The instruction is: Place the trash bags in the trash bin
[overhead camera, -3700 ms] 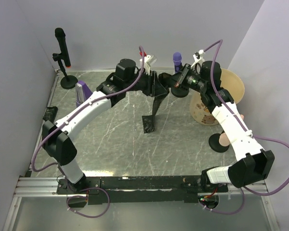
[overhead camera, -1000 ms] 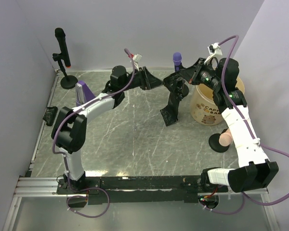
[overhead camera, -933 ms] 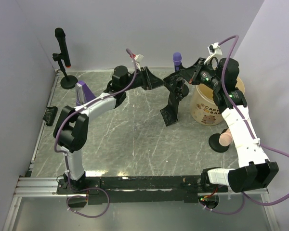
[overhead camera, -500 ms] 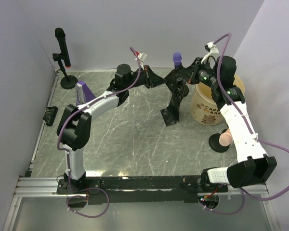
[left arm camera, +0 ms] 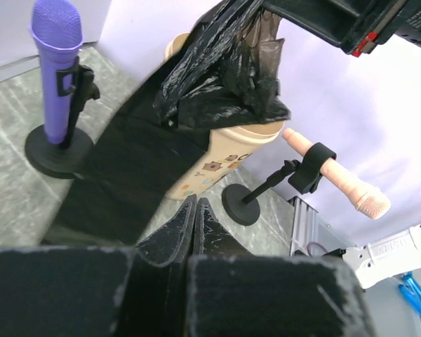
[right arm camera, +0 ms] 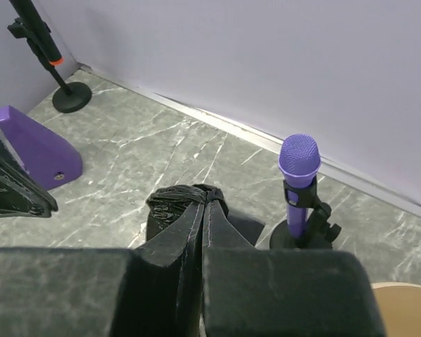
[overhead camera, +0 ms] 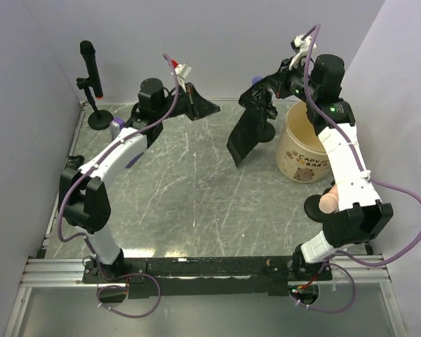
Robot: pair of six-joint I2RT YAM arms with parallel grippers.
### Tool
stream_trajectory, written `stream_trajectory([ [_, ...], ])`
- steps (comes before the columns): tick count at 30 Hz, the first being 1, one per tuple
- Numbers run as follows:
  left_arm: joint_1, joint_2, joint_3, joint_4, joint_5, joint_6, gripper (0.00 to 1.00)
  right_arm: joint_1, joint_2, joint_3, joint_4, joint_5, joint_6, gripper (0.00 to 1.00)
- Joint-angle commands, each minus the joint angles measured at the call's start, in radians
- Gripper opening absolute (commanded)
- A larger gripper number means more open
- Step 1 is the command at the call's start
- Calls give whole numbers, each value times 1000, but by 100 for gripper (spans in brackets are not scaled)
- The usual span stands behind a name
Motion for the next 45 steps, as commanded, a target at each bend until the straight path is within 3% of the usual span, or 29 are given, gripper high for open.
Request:
stream_trajectory([
  [1, 9, -58, -3, -64, 22, 46, 1, -3, -13, 22, 30, -25, 28, 0],
  [3, 9, -68, 1, -67, 11, 90, 5, -3, -36, -6, 33, -102, 28, 0],
  [5, -1, -70, 36, -92, -20, 195, 40, -3, -61, -33, 36, -289, 14, 0],
  [6, -13, -64, 72, -136, -61, 260, 49, 0, -73, -46, 43, -370, 16, 0],
  [10, -44, -33, 191, -201, -43, 461, 71, 26, -108, -89, 57, -455, 65, 0],
  [11, -55, -30, 210, -224, -50, 508, 72, 36, -117, -96, 62, -460, 68, 0],
  [15, -109, -35, 227, -297, -80, 690, 71, 60, -136, -112, 62, -472, 72, 0],
  [22, -153, -33, 227, -345, -136, 756, 63, 63, -153, -124, 91, -483, 119, 0],
  [27, -153, -45, 199, -327, -54, 747, 45, 65, -156, -127, 73, -464, 97, 0],
  [32, -152, -41, 184, -293, 49, 672, 3, 63, -159, -161, 94, -451, 134, 0],
  [33, -153, -44, 179, -285, 43, 652, 1, 65, -160, -164, 85, -434, 129, 0],
  [36, -147, -58, 161, -270, 5, 563, 1, 62, -180, -179, 53, -334, 111, 16],
  [42, -130, -55, 167, -232, -115, 386, 1, 57, -263, -240, -9, -170, 94, 66],
  [45, -130, -61, 158, -225, -201, 334, 0, 60, -327, -273, -7, -171, 97, 70],
])
